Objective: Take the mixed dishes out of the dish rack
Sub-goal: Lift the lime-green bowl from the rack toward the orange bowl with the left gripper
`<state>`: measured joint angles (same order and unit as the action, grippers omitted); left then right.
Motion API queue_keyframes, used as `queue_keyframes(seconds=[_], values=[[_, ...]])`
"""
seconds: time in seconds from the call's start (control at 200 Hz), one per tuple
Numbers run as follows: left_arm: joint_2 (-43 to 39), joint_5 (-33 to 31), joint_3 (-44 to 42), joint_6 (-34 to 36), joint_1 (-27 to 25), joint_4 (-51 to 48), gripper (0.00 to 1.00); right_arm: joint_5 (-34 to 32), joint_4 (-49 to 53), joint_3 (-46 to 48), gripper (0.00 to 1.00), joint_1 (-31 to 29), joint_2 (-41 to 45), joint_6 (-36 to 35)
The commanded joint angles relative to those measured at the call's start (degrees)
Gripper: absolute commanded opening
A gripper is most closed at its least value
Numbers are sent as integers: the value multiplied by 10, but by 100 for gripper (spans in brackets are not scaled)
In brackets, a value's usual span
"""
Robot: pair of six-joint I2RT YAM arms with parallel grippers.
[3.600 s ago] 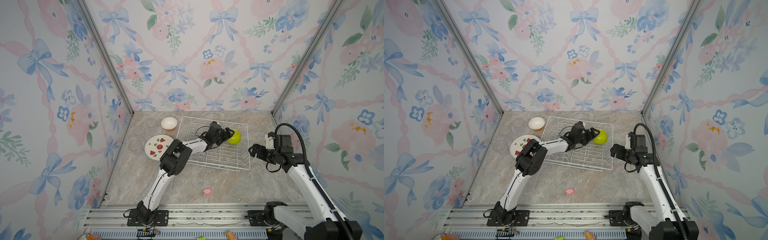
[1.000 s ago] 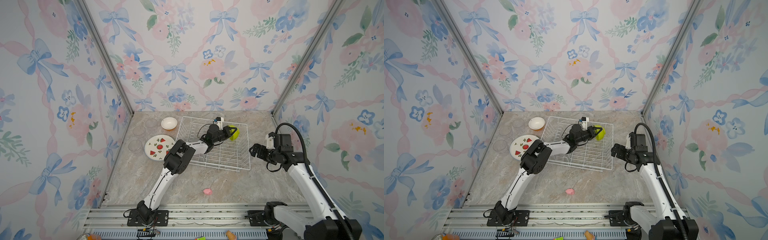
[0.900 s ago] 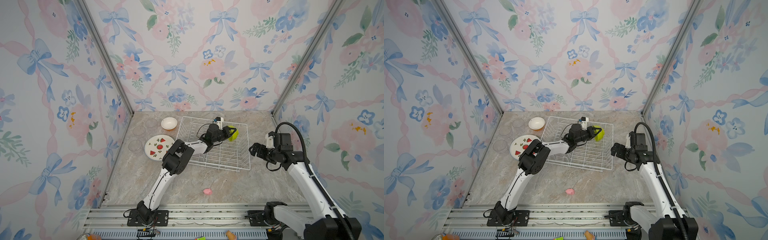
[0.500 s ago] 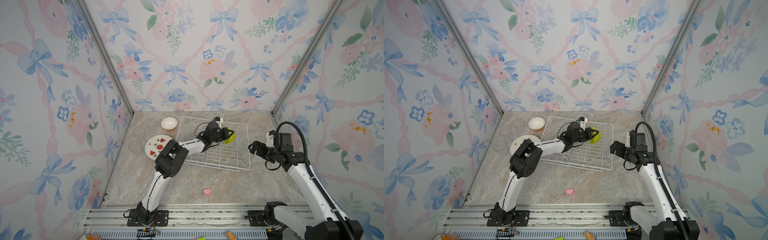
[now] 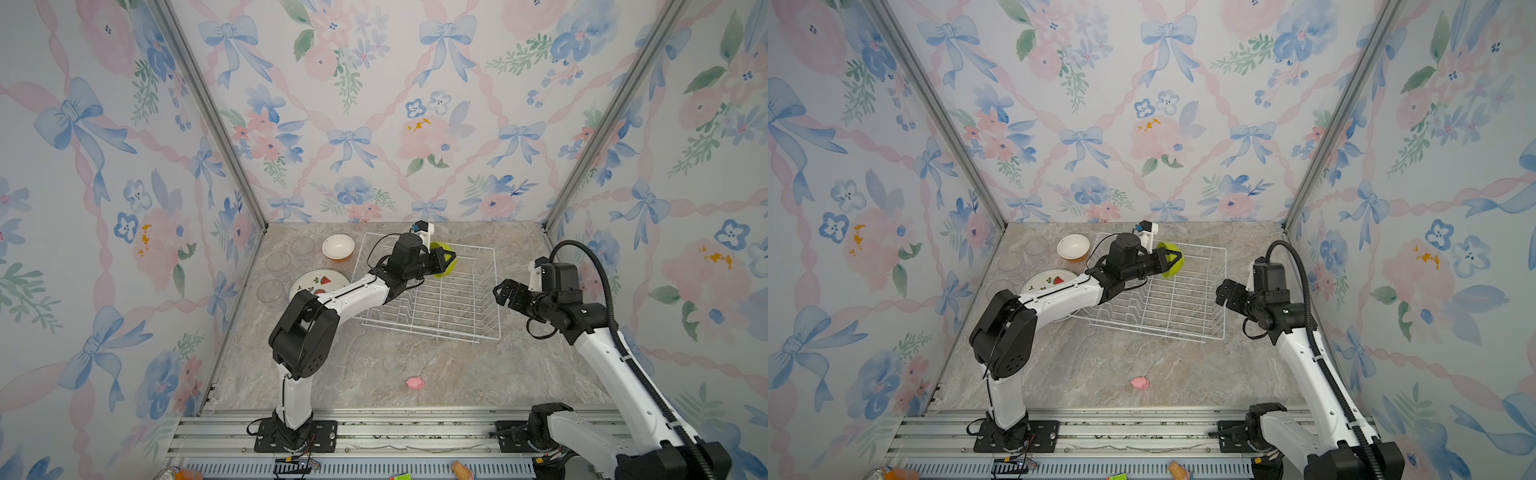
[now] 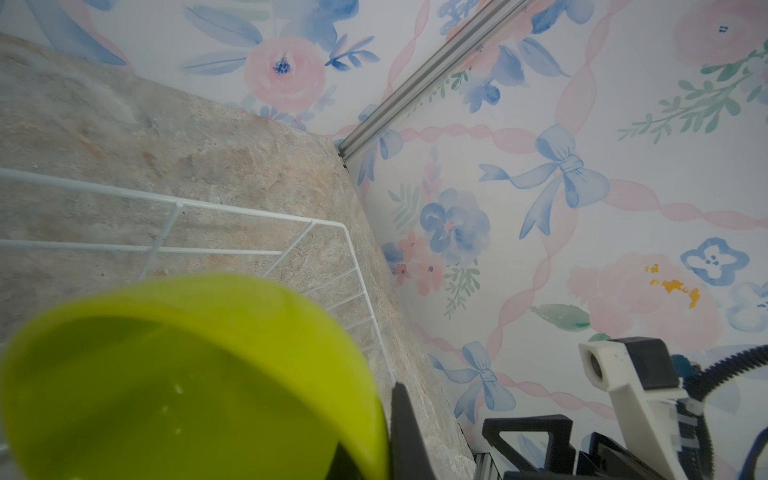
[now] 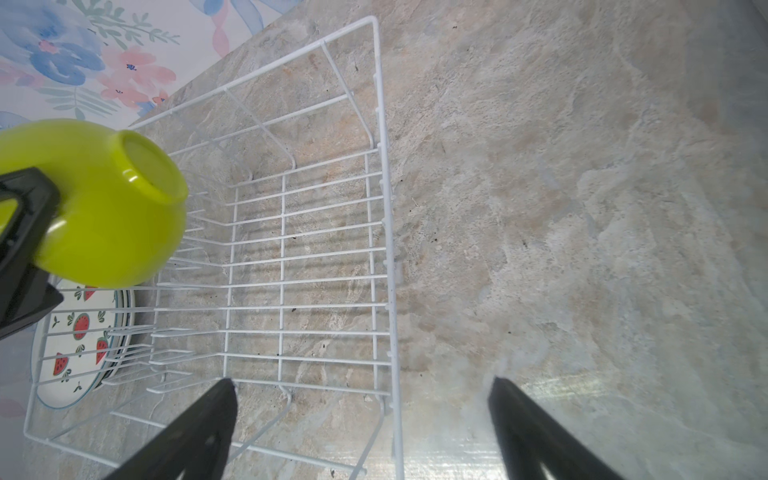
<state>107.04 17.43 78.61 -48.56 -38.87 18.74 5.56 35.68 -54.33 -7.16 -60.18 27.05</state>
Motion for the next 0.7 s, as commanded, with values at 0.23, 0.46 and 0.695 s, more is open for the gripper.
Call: queue_keyframes(seconds=[0.23, 0.46, 0.695], values=[[-128, -19, -49, 56, 93, -85, 0, -45, -2, -25, 97, -13, -62, -15], [-157, -70, -18, 114, 152, -188, 0, -49, -7, -16, 97, -13, -82, -16], [-149, -156, 32, 169, 197, -266, 0, -51, -6, -10, 97, -13, -76, -18]])
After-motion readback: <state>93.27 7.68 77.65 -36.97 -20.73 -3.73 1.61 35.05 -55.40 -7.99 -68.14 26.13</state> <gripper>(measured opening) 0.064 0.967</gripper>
